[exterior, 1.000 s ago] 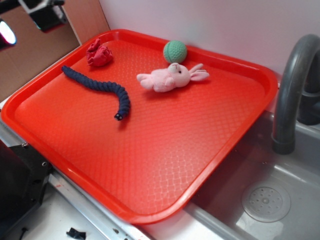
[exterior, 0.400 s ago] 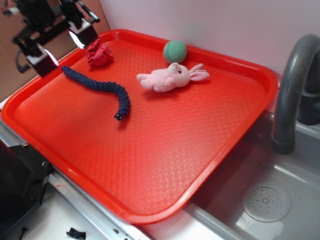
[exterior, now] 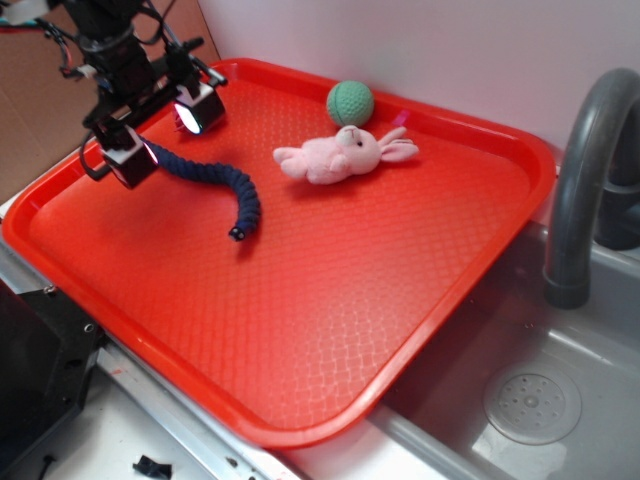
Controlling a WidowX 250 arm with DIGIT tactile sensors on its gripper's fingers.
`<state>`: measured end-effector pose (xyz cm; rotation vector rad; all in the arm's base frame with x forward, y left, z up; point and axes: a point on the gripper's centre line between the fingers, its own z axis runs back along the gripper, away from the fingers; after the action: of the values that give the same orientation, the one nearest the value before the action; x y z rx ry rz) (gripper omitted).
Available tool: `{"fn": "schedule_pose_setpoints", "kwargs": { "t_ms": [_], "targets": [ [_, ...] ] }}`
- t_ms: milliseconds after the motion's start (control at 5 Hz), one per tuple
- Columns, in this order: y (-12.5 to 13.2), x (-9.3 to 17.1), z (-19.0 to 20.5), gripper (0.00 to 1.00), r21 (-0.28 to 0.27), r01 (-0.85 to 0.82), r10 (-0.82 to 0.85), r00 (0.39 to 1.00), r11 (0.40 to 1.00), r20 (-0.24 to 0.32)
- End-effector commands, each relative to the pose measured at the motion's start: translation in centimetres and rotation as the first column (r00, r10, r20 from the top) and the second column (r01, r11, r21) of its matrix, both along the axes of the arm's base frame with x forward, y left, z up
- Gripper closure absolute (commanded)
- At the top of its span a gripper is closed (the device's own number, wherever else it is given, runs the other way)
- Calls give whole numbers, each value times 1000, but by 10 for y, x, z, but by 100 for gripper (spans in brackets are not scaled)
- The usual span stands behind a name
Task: Grab the blue rope.
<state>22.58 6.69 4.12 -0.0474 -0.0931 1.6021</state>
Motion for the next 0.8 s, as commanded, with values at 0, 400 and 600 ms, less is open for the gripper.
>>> {"fn": "schedule_pose_setpoints", "kwargs": {
  "t_ms": [0, 400, 600],
  "targets": [
    [0, 6, -27, 0, -20, 49, -49, 999, 999, -12],
    [-8, 6, -29, 100, 4, 70, -69, 997, 998, -17],
    [-9, 5, -27, 100, 5, 127, -127, 992, 992, -26]
  ]
}}
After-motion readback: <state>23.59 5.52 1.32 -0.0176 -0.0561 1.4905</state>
